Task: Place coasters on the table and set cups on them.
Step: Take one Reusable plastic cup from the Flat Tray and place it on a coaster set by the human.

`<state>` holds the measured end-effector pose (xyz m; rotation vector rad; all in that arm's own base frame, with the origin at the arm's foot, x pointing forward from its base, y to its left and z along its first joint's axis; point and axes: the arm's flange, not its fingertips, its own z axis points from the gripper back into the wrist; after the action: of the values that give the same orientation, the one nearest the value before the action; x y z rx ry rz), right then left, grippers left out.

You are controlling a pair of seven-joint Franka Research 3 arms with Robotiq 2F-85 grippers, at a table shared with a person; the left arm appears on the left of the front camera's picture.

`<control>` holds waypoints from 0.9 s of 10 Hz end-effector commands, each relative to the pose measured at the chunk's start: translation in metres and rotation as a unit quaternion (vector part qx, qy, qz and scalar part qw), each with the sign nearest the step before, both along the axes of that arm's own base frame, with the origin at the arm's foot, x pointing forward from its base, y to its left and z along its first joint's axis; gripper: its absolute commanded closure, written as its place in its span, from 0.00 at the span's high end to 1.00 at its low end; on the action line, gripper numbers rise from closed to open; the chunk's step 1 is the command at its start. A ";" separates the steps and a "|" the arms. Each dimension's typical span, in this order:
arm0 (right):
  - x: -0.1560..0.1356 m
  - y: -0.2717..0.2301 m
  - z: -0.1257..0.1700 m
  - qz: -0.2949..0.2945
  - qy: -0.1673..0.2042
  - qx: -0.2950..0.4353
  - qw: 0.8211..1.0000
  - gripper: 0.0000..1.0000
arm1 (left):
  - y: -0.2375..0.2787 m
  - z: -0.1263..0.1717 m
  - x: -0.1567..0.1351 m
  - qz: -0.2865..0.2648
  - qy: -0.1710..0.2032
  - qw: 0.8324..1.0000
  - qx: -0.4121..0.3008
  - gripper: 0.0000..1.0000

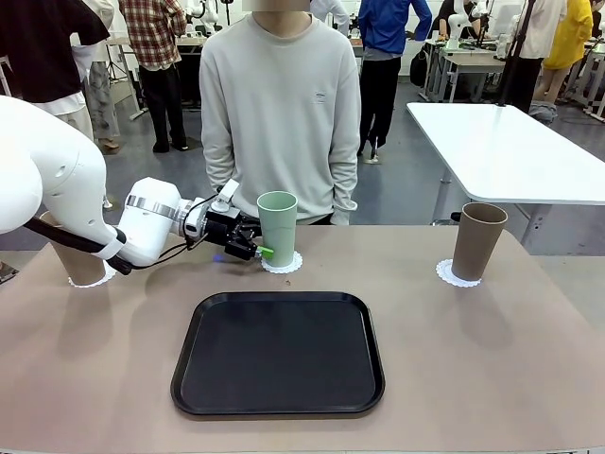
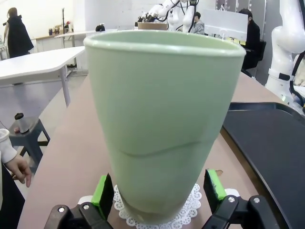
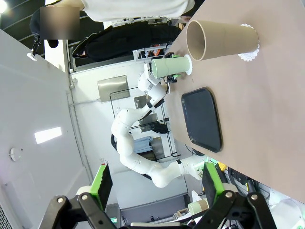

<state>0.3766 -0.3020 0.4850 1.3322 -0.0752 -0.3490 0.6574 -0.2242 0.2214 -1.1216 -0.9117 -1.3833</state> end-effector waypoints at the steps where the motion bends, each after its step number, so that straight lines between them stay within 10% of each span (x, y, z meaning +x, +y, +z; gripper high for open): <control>1: 0.000 0.002 0.001 -0.004 -0.001 0.007 1.000 1.00 | 0.000 0.003 0.009 -0.008 0.001 0.999 0.037 1.00; 4: 0.000 0.002 0.001 -0.004 -0.001 0.007 1.000 1.00 | 0.018 0.026 0.002 -0.003 -0.034 0.994 0.104 1.00; 7: 0.000 0.002 0.001 -0.004 -0.001 0.007 1.000 1.00 | 0.051 0.129 -0.033 0.039 -0.108 0.960 0.257 1.00; 9: 0.000 0.002 0.001 -0.004 -0.001 0.007 1.000 1.00 | 0.050 0.192 -0.093 0.063 -0.017 0.921 0.384 1.00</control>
<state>0.3769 -0.3019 0.4845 1.3324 -0.0740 -0.3490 0.6118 -0.1626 0.3969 -0.4615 -0.6140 -1.5679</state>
